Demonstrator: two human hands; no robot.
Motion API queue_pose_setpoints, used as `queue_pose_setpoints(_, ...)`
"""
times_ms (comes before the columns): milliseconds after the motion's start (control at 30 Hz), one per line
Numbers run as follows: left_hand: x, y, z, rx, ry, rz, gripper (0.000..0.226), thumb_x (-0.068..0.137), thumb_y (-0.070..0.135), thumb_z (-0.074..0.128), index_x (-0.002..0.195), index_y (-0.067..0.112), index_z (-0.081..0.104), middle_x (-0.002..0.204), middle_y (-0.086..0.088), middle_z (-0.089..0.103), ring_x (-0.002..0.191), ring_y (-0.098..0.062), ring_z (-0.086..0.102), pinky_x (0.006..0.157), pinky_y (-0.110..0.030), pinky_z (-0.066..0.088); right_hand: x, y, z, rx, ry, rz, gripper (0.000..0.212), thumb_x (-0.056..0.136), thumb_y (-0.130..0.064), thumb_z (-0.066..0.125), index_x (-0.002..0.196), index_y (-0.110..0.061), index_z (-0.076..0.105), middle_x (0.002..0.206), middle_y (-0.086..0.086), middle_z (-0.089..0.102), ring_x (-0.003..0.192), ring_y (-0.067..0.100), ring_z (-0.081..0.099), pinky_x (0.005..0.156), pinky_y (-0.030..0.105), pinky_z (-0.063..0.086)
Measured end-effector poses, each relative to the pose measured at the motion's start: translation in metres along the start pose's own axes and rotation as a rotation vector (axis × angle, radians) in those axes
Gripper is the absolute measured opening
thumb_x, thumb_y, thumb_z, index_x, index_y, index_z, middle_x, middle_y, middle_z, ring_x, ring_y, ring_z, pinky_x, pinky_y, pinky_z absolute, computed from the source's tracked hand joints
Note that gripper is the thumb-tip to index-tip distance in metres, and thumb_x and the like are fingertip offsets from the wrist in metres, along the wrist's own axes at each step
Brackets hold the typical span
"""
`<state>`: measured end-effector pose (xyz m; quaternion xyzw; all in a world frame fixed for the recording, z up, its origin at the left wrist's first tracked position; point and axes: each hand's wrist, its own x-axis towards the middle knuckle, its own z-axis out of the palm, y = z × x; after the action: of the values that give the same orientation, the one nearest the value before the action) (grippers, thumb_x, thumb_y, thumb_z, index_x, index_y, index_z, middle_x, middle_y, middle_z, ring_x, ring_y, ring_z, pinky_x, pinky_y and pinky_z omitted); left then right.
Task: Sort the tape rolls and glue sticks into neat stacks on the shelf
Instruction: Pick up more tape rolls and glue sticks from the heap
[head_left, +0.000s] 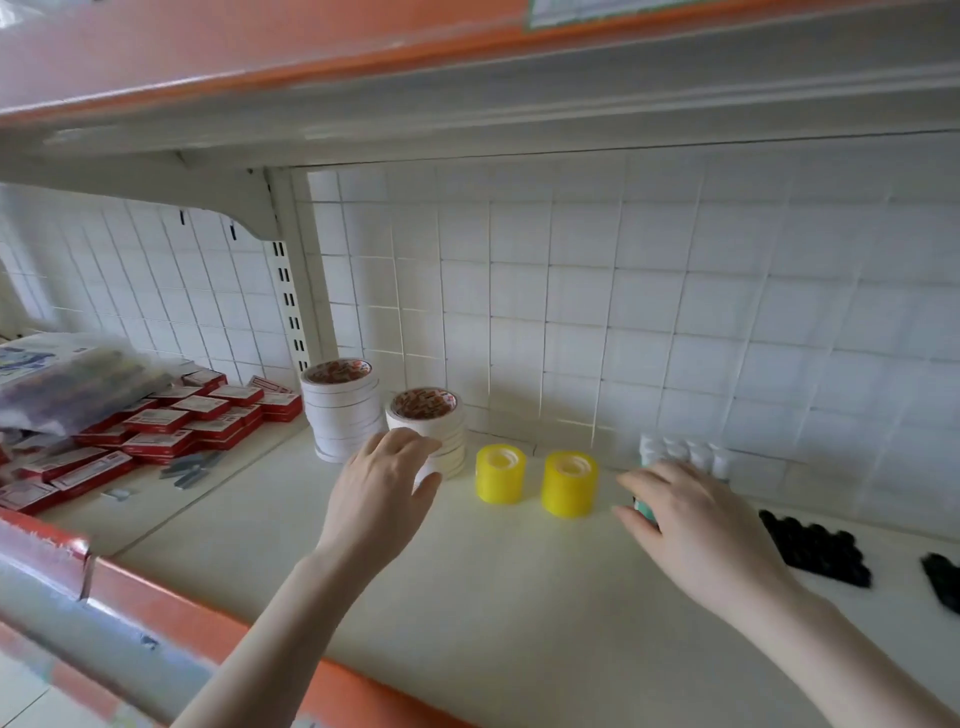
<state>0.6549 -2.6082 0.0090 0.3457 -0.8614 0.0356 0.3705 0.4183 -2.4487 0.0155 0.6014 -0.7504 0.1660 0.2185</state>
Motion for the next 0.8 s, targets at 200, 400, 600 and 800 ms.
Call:
queue_pose_setpoints(200, -0.038, 0.038, -0.009, -0.102, -0.045, -0.057, 0.031, 0.078, 0.017, 0.073, 0.107, 0.012, 0.066, 0.103, -0.004, 0.065, 0.095, -0.030, 0.058, 0.073, -0.039, 0.050, -0.060, -0.005, -0.019, -0.027, 0.055, 0.216, 0.018, 0.067, -0.018, 0.082, 0.078, -0.010, 0.070, 0.070, 0.007, 0.064, 0.063, 0.031, 0.062, 0.054, 0.036, 0.051)
queue_pose_setpoints(400, -0.072, 0.107, -0.004, -0.272, -0.095, -0.066, 0.031, 0.081, 0.019, 0.070, 0.111, 0.013, 0.066, 0.109, -0.004, 0.063, 0.100, -0.030, 0.056, 0.081, -0.038, 0.046, -0.136, 0.010, -0.043, -0.051, 0.075, 0.470, 0.022, 0.081, -0.021, 0.071, 0.098, -0.007, 0.071, 0.090, 0.012, 0.069, 0.083, 0.033, 0.064, 0.071, 0.039, 0.051)
queue_pose_setpoints(600, -0.082, 0.185, 0.000, -0.345, -0.168, -0.025, 0.031, 0.082, 0.021, 0.068, 0.113, 0.014, 0.065, 0.110, -0.004, 0.063, 0.102, -0.029, 0.056, 0.082, -0.037, 0.043, -0.193, 0.063, -0.080, -0.068, 0.168, 0.625, 0.022, 0.080, -0.018, 0.072, 0.097, -0.004, 0.070, 0.087, 0.015, 0.068, 0.082, 0.035, 0.063, 0.072, 0.040, 0.050)
queue_pose_setpoints(800, -0.084, 0.277, 0.021, -0.350, -0.206, -0.016, 0.032, 0.084, 0.024, 0.067, 0.115, 0.016, 0.064, 0.115, -0.003, 0.061, 0.106, -0.027, 0.054, 0.085, -0.037, 0.042, -0.254, 0.142, -0.110, -0.119, 0.297, 0.691, 0.020, 0.074, -0.013, 0.077, 0.089, -0.003, 0.071, 0.080, 0.015, 0.068, 0.075, 0.035, 0.065, 0.067, 0.040, 0.052)
